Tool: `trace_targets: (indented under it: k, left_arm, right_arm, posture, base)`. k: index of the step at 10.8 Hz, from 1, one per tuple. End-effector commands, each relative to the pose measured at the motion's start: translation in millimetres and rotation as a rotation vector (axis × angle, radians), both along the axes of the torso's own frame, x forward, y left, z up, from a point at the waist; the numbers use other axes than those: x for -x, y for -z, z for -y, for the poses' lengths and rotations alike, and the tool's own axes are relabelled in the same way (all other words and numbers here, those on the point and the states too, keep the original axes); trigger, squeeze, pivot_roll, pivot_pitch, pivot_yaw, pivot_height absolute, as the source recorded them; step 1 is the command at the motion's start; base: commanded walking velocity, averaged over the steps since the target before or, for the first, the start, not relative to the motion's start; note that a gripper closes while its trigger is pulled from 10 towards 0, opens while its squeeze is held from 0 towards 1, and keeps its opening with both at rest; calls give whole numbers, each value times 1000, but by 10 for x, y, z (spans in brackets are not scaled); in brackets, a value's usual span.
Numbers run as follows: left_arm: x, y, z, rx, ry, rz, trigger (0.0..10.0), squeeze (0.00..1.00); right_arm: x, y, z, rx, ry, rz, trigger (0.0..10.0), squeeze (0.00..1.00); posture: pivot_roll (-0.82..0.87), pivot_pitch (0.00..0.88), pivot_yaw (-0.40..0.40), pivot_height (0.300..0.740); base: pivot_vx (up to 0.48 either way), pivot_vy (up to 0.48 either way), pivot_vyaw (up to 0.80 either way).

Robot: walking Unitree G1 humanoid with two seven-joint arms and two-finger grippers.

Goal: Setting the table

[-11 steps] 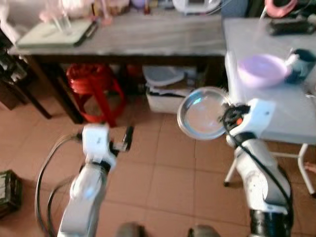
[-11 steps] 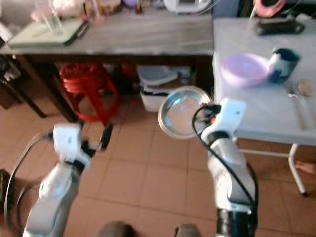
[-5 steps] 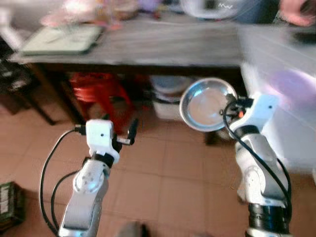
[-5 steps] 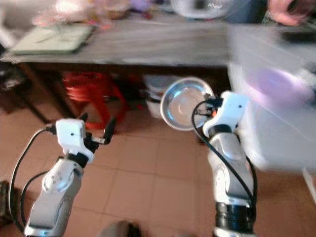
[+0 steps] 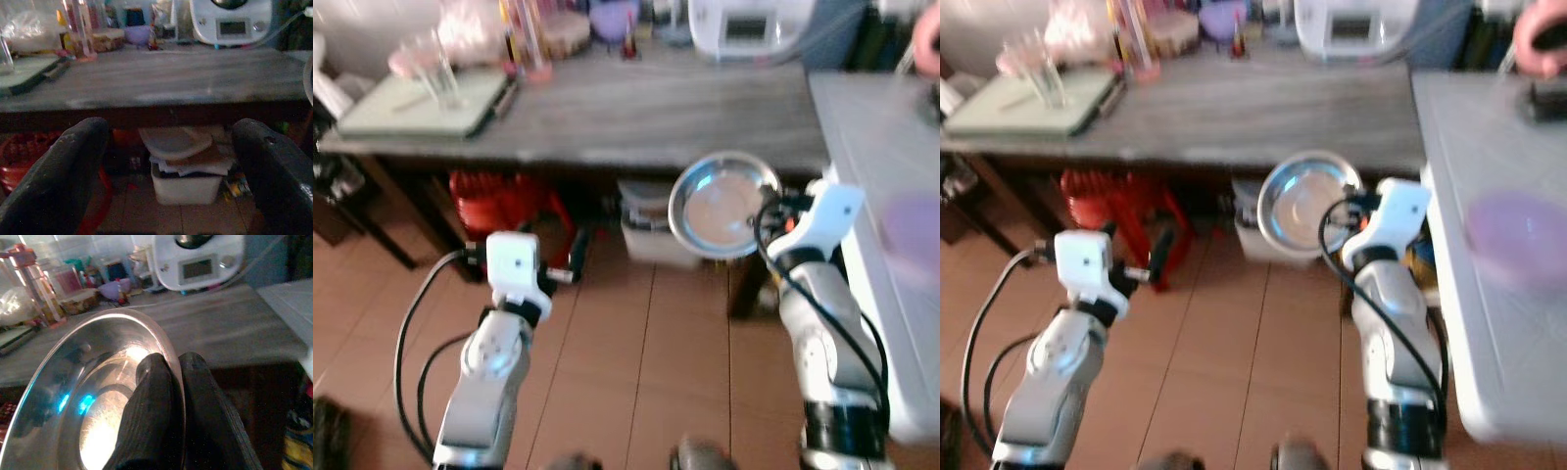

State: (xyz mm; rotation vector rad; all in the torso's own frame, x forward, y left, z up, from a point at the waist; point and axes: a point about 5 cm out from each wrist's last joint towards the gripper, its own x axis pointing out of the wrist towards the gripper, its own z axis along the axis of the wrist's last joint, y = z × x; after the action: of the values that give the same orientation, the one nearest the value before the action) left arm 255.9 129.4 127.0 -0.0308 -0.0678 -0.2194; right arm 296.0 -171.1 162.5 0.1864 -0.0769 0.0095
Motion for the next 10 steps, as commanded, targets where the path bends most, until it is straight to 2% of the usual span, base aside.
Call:
trace_targets:
  k: [1, 5, 7, 10]
  left_arm:
    - [11, -8, -65, -23, -18, 11, 10000, 0]
    - [9, -9, -54, -10, -8, 6, 10000, 0]
    - [-15, -28, -74, -11, -8, 12, 10000, 0]
    - [-23, -43, -62, -6, -1, 12, 10000, 0]
  right_arm:
    - [-14, -43, -90, -12, -23, 22, 0, 0]
    - [-93, -33, -16, -15, 39, 6, 0, 0]
    - [-139, -7, 25, -66, 66, -20, 0, 0]
    - [-171, 8, 7, -85, 74, -28, 0, 0]
  posture:
    - [-45, 61, 82, 740]
    - [-41, 67, 87, 740]
    - [-37, 65, 90, 740]
    - [-33, 69, 94, 740]
  base:
    - [465, 0, 0]
    - [463, 0, 0]
    - [439, 0, 0]
    - [401, 264, 0]
